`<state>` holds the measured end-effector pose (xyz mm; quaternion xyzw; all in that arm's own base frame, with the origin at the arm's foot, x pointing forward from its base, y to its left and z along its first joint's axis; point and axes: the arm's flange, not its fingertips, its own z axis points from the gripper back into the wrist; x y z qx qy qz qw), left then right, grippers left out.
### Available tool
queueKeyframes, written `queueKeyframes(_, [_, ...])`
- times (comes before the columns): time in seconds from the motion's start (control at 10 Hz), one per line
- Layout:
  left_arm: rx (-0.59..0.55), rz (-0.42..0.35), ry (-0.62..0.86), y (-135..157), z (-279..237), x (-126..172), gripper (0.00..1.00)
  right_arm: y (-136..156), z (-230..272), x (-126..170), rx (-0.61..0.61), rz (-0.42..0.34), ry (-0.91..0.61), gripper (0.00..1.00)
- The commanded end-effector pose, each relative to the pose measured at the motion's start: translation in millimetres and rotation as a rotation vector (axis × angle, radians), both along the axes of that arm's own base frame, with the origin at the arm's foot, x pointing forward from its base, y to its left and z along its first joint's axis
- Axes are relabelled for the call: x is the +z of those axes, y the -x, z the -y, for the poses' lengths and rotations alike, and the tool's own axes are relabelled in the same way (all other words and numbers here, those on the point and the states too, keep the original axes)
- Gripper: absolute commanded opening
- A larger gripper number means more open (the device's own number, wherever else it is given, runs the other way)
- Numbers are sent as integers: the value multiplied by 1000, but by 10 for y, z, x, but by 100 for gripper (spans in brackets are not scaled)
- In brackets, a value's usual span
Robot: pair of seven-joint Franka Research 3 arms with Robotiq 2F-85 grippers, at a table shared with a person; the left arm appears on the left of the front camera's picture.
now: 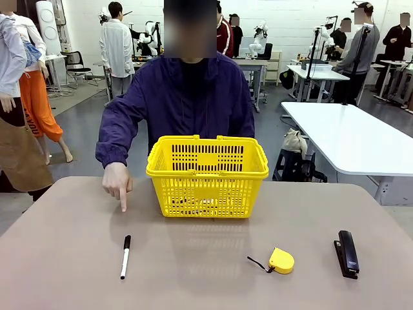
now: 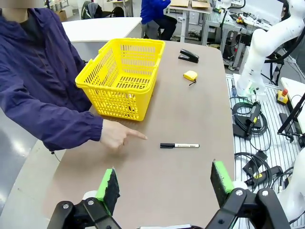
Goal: Place the items the person wants into the basket.
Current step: Pick up the item the person points to and place it in the Market Basket.
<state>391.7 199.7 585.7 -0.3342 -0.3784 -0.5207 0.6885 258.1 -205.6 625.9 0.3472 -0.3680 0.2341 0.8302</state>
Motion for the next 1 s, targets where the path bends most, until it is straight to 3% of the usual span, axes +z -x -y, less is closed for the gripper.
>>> queueKeyframes(0.0, [0, 0, 0, 0, 0, 0, 100, -16, -17, -5, 9, 26, -22, 100])
queueKeyframes(0.2, [16, -76, -149, -109, 654, 65, 100, -16, -17, -5, 9, 26, -22, 100])
queueKeyframes(0.4, [54, -235, -274, -286, 1444, 6, 100, -16, -17, -5, 9, 26, -22, 100])
queueKeyframes(0.5, [202, -338, -314, -302, 1901, -128, 100, -16, -17, -5, 9, 26, -22, 100])
queueKeyframes(0.7, [444, -467, -357, -239, 2492, -410, 100, -16, -17, -5, 9, 26, -22, 100])
queueKeyframes(0.8, [555, -477, -402, -196, 2719, -540, 100, -16, -17, -5, 9, 26, -22, 100])
queueKeyframes(0.9, [678, -426, -469, -175, 2916, -681, 100, -16, -17, -5, 9, 26, -22, 100])
